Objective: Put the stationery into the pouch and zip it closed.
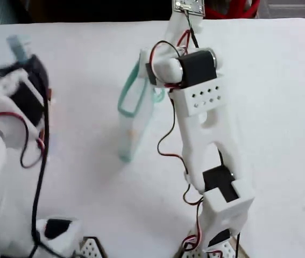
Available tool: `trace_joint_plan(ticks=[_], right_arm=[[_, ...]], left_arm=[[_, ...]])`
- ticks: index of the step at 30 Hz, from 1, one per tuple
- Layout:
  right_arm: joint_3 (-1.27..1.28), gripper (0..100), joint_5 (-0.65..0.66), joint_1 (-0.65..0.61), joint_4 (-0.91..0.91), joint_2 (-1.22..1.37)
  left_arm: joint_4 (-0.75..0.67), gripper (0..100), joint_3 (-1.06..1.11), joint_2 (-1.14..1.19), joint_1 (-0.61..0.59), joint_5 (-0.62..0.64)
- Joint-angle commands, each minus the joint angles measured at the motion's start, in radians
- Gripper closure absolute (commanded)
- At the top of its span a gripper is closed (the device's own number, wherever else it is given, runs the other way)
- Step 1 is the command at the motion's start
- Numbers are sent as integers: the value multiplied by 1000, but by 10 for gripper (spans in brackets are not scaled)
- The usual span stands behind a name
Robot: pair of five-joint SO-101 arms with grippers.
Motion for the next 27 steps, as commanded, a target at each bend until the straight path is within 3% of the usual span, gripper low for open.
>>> trace_joint_plan(ticks=[1, 8, 14, 21, 27], right_arm=[[6, 981, 11, -22, 12, -18], [6, 981, 12, 12, 12, -19], [6, 981, 12, 7, 12, -19], [6, 981, 6, -4, 12, -19], [6, 981, 6, -4, 12, -18]], left_arm=[[-166, 976, 244, -166, 193, -8], [-566, 976, 887, -538, 225, -95], [-1129, 973, 1482, -842, 245, -170], [-1363, 975, 1657, -895, 395, -166], [-1772, 975, 1881, -892, 415, -166]])
